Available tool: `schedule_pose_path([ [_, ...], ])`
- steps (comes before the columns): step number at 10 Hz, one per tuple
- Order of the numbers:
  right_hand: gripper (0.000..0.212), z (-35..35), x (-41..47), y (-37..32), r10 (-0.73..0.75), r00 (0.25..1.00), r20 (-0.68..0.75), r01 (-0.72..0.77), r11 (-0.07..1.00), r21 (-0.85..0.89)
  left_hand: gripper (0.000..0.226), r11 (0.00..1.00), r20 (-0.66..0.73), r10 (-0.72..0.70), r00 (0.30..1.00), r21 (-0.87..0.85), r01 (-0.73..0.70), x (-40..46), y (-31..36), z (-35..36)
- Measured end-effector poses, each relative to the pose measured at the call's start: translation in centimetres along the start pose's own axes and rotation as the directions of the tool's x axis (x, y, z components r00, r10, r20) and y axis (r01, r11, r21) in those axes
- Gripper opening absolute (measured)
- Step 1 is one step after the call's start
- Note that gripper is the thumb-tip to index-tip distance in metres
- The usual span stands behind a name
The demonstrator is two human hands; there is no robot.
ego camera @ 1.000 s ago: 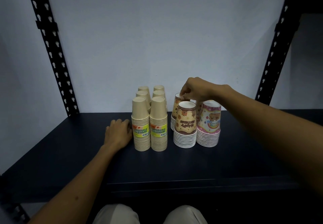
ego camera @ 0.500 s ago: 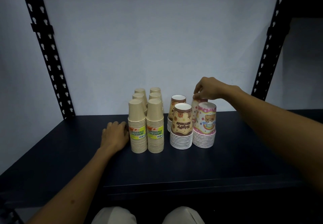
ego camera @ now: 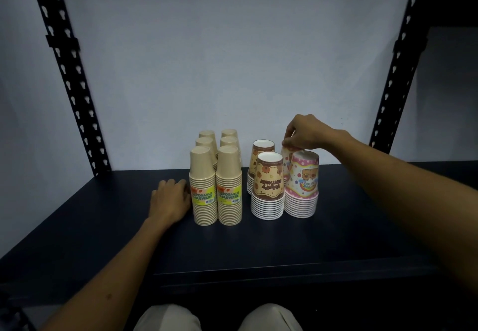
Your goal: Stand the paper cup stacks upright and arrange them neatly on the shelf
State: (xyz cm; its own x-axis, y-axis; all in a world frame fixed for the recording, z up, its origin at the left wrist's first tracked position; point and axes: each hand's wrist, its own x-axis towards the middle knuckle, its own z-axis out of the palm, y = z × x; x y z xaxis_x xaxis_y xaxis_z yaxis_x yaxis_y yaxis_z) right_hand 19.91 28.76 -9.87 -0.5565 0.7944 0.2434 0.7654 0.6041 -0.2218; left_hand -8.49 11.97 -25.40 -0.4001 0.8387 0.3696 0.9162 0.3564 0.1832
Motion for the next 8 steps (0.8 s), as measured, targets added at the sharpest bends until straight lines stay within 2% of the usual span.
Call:
schedule_pose_path([
  [3,0.028,0.6,-0.4,0.3,0.022,0.999,-0.03,-0.021,0.999,0.035,0.016,1.0,-0.005,-0.003,1.0,0.002,0.003,-0.2,0.0,-0.1],
  [4,0.034,0.6,-0.8,0.3,0.036,0.999,-0.04,-0.033,0.998,0.059,0.017,1.0,0.0,-0.003,1.0,0.005,0.003,-0.2,0.1,-0.2],
  [5,0.04,1.1,-1.2,0.7,0.077,0.982,-0.174,-0.046,0.983,0.178,0.016,1.0,-0.006,-0.001,1.0,-0.001,0.001,-0.3,0.1,-0.2],
  [6,0.038,1.1,-2.2,1.8,0.209,0.919,-0.335,-0.077,0.927,0.367,0.015,1.0,0.0,-0.012,1.0,0.005,0.012,-0.4,0.2,-0.3],
  [7,0.032,1.5,-3.5,3.7,0.356,0.856,-0.376,-0.111,0.835,0.538,0.015,1.0,-0.022,-0.002,1.0,-0.003,0.002,-0.5,0.2,-0.2],
  [8,0.027,3.1,-5.6,5.4,0.431,0.856,-0.284,-0.186,0.77,0.61,0.017,1.0,-0.025,-0.009,1.0,0.01,0.009,-0.4,0.2,0.1],
])
